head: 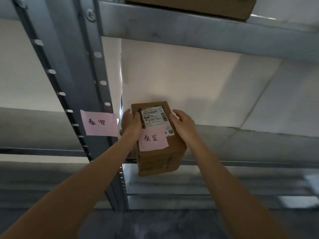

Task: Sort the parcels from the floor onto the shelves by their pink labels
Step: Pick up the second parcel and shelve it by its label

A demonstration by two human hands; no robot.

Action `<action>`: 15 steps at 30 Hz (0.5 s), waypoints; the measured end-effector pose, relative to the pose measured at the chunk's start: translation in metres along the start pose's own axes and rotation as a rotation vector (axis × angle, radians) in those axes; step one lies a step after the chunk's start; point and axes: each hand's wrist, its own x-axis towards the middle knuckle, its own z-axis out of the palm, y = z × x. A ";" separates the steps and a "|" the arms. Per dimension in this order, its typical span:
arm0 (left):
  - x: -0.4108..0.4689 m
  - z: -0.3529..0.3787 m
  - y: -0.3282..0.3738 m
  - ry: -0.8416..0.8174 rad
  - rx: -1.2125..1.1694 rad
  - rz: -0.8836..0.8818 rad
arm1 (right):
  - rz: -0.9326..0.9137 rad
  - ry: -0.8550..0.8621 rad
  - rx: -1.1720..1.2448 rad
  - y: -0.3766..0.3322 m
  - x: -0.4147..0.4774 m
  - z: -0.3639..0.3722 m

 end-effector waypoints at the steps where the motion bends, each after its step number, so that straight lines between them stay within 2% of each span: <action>1: 0.006 0.000 0.003 0.041 0.151 0.127 | -0.134 0.075 -0.129 -0.006 -0.014 -0.002; 3: 0.015 0.002 0.013 -0.006 0.391 0.290 | -0.350 0.103 -0.293 -0.015 -0.047 0.004; 5: 0.020 0.003 0.023 -0.122 0.590 0.359 | -0.370 0.039 -0.454 -0.017 -0.078 0.028; 8: 0.021 0.002 0.025 -0.190 0.775 0.408 | -0.360 0.146 -0.729 -0.011 -0.098 0.068; 11: 0.019 -0.006 0.022 -0.174 0.816 0.384 | -0.331 0.178 -0.731 -0.003 -0.089 0.066; 15: 0.001 -0.010 0.026 -0.183 0.895 0.302 | -0.365 0.147 -0.746 0.025 -0.078 0.022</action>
